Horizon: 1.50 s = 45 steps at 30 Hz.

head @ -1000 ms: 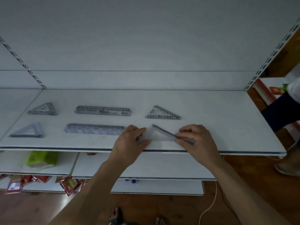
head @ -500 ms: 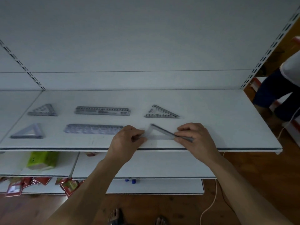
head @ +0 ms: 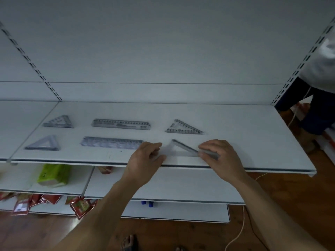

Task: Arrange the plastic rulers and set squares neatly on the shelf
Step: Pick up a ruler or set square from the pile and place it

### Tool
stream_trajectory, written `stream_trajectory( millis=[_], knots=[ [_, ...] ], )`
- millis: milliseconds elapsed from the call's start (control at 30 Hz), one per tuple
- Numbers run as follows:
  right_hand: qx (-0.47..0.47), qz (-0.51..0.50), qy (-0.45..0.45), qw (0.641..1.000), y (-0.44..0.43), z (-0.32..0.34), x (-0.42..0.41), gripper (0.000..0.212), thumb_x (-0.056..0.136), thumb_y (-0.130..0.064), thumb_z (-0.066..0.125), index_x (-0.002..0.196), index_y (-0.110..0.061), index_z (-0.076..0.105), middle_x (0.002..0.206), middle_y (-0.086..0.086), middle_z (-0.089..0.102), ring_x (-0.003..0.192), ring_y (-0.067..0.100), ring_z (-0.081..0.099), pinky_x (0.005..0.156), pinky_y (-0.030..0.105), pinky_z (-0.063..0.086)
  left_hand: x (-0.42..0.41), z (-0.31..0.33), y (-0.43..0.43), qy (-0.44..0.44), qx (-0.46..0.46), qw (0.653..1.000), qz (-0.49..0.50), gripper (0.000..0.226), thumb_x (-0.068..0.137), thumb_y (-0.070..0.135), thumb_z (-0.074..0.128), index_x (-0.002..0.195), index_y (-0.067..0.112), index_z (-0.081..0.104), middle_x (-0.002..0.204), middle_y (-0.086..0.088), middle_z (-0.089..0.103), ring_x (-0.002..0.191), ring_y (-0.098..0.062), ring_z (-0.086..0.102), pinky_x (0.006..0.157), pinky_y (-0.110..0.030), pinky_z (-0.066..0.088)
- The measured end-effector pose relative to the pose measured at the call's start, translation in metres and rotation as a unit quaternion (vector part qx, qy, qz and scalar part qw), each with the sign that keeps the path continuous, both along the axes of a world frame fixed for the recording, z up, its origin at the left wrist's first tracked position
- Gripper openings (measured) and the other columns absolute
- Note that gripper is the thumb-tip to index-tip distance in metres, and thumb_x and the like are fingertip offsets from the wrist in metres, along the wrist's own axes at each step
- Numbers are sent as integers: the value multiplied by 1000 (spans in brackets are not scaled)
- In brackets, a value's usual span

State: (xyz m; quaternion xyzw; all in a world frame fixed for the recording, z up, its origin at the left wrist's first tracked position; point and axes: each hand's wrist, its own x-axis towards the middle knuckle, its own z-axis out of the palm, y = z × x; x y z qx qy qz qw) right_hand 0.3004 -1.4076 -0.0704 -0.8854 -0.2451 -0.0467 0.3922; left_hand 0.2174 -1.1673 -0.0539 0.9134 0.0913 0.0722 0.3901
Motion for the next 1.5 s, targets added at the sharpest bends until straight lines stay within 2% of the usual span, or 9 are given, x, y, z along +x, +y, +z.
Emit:
stream_trajectory(
  millis=[133, 233, 400, 567, 700, 833, 967, 1200, 1500],
  knots=[
    [34, -34, 42, 998, 3, 9, -3, 19, 89, -24, 64, 107, -25, 69, 103, -20, 60, 99, -4, 50, 85, 2, 33, -13, 7, 6, -9, -12, 1000, 19, 40, 87, 29, 68, 126, 26, 59, 107, 13, 59, 93, 1, 55, 76, 2, 36],
    [20, -37, 20, 999, 19, 20, -3, 20, 91, -23, 61, 110, -23, 68, 104, -14, 62, 97, -1, 53, 81, 4, 35, -22, 16, 23, -31, 39, 998, 32, 36, 87, 31, 66, 123, 27, 61, 104, 16, 60, 94, -1, 55, 75, -3, 35],
    [-19, 10, 2, 1000, 89, 43, -2, 19, 90, -23, 63, 107, -20, 69, 107, -8, 62, 106, 7, 55, 88, 16, 37, -46, 37, 72, -57, 142, 987, 45, 30, 87, 33, 66, 114, 20, 68, 104, 4, 68, 94, -16, 63, 78, -22, 43],
    [-65, 96, 6, 993, 195, 62, -16, 28, 92, -29, 58, 118, -19, 64, 117, -3, 60, 109, 13, 55, 89, 22, 39, -92, 55, 145, -47, 177, 977, 111, 32, 85, 35, 66, 110, 17, 69, 101, 0, 70, 89, -23, 65, 79, -35, 53],
    [-76, 152, 1, 985, 295, 81, -44, 34, 91, -30, 59, 122, -16, 61, 122, 0, 59, 114, 16, 53, 90, 20, 36, -141, 67, 217, -14, 208, 963, 172, 43, 78, 45, 54, 109, 20, 70, 105, -1, 70, 96, -26, 65, 82, -32, 50],
    [-79, 213, 7, 974, 399, 96, -86, 36, 93, -32, 56, 127, -20, 57, 129, -1, 54, 120, 16, 49, 97, 25, 36, -203, 76, 293, 17, 228, 950, 215, 44, 83, 50, 51, 115, 25, 66, 112, 2, 67, 104, -23, 61, 84, -31, 48],
    [-78, 270, -5, 960, 503, 105, -136, 38, 92, -32, 57, 128, -21, 57, 132, -1, 52, 121, 16, 49, 99, 25, 35, -264, 89, 369, 58, 253, 927, 272, 41, 90, 48, 51, 126, 30, 58, 125, 8, 60, 114, -17, 55, 94, -32, 46],
    [-78, 353, 7, 932, 636, 110, -219, 39, 90, -35, 60, 127, -24, 57, 132, -4, 53, 118, 13, 51, 90, 20, 34, -357, 88, 461, 62, 224, 902, 365, 39, 88, 49, 54, 122, 30, 60, 116, 12, 63, 106, -11, 58, 87, -31, 49],
    [-103, 402, 8, 910, 768, 108, -259, 39, 88, -33, 61, 126, -22, 58, 129, -1, 55, 117, 16, 52, 96, 28, 40, -388, 78, 554, 71, 181, 887, 418, 38, 90, 47, 53, 124, 32, 58, 114, 12, 62, 105, -10, 56, 85, -31, 49]
  ],
)
